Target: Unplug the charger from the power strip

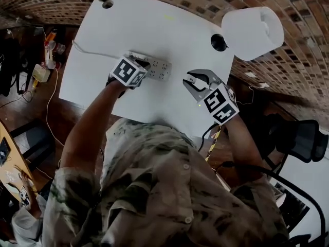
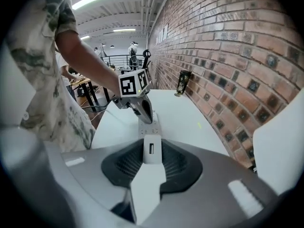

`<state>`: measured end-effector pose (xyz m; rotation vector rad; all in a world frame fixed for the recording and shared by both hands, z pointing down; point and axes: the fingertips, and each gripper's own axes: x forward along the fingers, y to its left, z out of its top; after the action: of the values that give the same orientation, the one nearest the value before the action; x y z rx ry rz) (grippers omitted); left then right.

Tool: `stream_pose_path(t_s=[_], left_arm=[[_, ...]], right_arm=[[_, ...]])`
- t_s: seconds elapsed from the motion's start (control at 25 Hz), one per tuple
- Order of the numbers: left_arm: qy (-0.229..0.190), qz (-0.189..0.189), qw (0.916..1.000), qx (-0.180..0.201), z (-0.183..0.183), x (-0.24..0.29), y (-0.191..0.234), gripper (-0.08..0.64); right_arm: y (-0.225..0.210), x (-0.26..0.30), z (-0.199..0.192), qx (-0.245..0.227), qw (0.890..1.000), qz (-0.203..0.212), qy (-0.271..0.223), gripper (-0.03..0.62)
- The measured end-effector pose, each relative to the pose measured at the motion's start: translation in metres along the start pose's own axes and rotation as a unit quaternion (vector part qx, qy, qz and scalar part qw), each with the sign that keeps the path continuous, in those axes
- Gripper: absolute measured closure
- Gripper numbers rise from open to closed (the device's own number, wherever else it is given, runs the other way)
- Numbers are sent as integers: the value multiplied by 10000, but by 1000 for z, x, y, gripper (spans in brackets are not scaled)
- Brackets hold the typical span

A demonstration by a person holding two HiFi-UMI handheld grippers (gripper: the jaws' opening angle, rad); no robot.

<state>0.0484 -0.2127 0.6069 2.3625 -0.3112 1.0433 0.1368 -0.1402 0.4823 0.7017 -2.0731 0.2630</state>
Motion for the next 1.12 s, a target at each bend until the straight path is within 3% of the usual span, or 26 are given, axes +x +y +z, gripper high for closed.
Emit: stream_pose_path(t_s=[0.28, 0.56, 0.8, 1.12], left_arm=[[-1045, 573, 9926, -225, 19, -59, -30, 557], [-1694, 1016, 9792, -467, -2, -118, -89, 557], [-2244, 917, 9690, -474, -23, -155, -153, 557], [-2834, 665, 9566, 150, -65, -223, -244, 557]], right_arm=[[32, -37, -34, 268, 9990, -6, -371, 486], [70, -52, -59, 474, 9957, 164, -775, 486], [103, -84, -60, 549, 9920, -83, -1134, 486], [171, -145, -46, 887, 9794, -761, -1648, 486]])
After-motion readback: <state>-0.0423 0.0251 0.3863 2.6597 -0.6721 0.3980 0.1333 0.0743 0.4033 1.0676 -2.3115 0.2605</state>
